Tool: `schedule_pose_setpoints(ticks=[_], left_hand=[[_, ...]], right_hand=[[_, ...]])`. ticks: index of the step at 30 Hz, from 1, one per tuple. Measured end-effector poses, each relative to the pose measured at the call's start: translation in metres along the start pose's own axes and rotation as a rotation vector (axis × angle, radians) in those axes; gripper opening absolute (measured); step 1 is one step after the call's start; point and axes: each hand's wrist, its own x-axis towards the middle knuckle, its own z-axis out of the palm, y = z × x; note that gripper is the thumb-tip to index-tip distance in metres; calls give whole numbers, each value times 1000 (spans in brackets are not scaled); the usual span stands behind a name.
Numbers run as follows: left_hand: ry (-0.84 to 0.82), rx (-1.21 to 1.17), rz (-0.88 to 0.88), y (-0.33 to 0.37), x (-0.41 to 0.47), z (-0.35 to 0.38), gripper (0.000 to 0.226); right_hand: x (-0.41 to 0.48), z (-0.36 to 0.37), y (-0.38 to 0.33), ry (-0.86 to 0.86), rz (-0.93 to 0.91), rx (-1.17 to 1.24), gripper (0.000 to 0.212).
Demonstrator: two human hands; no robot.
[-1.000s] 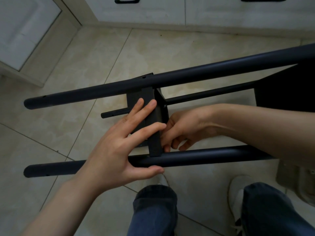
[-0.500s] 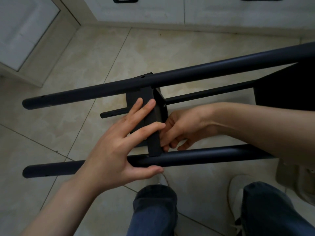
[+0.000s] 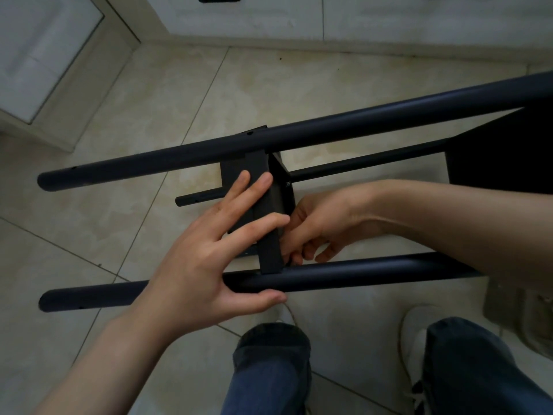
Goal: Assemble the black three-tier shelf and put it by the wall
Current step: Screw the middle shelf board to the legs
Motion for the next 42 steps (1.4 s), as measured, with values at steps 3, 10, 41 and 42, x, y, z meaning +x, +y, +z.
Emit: schedule_pose_setpoints(ticks=[3,10,41,42], left_hand=[[2,2,5,0,0,0,76],[2,8,5,-1,0,0,76],[18,8,8,2,-2,2,76],[16,14,8,2,-1,2,76]], right_hand=[[4,5,0,28,-12,7,7],[-1,-1,-2,-8,-42,40,23],[-1,5,-1,7,-43,33,12],[-3,3,-1,1,-40,28,14]])
